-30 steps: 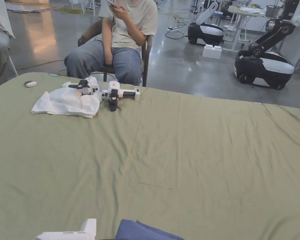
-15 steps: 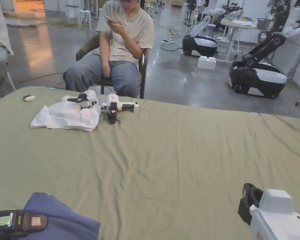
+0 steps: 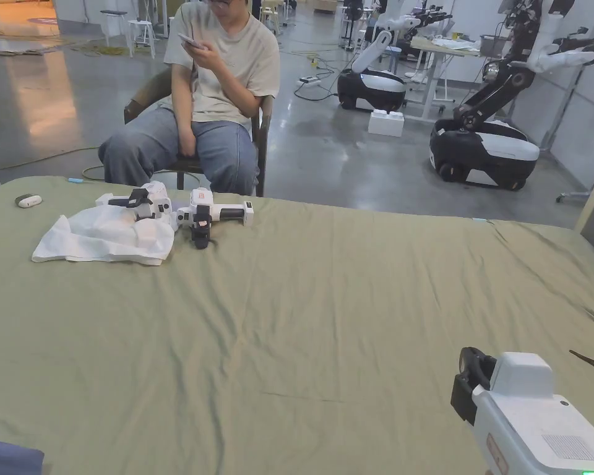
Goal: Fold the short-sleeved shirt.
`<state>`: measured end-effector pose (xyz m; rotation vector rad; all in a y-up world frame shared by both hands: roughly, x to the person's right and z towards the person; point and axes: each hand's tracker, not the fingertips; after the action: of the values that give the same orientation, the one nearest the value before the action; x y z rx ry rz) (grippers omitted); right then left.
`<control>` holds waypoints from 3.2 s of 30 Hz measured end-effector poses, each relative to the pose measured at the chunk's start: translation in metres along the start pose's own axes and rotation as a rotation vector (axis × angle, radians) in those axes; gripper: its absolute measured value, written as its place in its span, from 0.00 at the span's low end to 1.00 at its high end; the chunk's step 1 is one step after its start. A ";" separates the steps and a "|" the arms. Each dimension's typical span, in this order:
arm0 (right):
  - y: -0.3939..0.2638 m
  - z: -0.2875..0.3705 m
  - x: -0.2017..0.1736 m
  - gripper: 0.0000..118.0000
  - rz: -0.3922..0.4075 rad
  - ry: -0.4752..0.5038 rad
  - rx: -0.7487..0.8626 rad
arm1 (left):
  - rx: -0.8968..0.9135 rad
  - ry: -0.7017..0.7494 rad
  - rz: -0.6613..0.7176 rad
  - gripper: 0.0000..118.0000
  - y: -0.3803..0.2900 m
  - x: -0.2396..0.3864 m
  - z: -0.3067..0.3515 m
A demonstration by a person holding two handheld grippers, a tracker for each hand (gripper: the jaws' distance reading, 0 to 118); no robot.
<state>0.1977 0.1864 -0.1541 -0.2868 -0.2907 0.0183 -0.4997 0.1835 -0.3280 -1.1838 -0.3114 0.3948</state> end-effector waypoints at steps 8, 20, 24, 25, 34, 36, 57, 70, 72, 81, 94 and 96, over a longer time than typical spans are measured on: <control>-0.002 -0.003 -0.004 0.01 0.005 0.018 -0.016 | 0.161 0.306 -0.093 0.56 -0.002 0.009 0.024; -0.019 -0.009 -0.015 0.01 -0.018 0.046 -0.043 | 0.268 0.099 -0.314 0.55 -0.082 0.112 -0.050; -0.024 -0.010 -0.018 0.01 -0.017 0.046 -0.050 | 0.413 0.025 -0.327 0.55 -0.109 0.164 -0.090; -0.024 -0.011 -0.018 0.01 -0.017 0.045 -0.051 | 0.451 0.026 -0.335 0.55 -0.113 0.176 -0.097; -0.013 -0.010 -0.020 0.01 -0.050 0.006 0.006 | 0.757 0.108 -0.545 0.37 -0.130 0.287 -0.147; -0.011 -0.007 -0.020 0.01 -0.055 0.005 0.026 | 0.811 0.120 -0.529 0.18 -0.135 0.311 -0.147; -0.007 0.010 -0.021 0.01 -0.068 -0.012 0.101 | 0.928 0.134 -0.523 0.00 -0.141 0.345 -0.134; -0.004 0.008 -0.025 0.01 -0.052 -0.005 0.091 | 0.919 0.127 -0.505 0.01 -0.138 0.346 -0.130; -0.003 0.007 -0.025 0.09 -0.054 -0.006 0.088 | 0.916 0.126 -0.498 0.11 -0.137 0.346 -0.128; -0.005 0.006 -0.025 0.70 -0.037 -0.055 0.118 | 0.968 0.170 -0.489 0.73 -0.136 0.342 -0.127; 0.007 0.005 -0.021 0.88 -0.057 -0.061 0.113 | 0.975 0.154 -0.451 0.86 -0.129 0.326 -0.121; 0.011 0.004 -0.022 0.88 -0.035 -0.048 0.117 | 0.980 0.168 -0.465 0.87 -0.129 0.326 -0.122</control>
<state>0.1757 0.1970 -0.1598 -0.1652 -0.3412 0.0076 -0.1393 0.1884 -0.2402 -0.1621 -0.1931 0.0069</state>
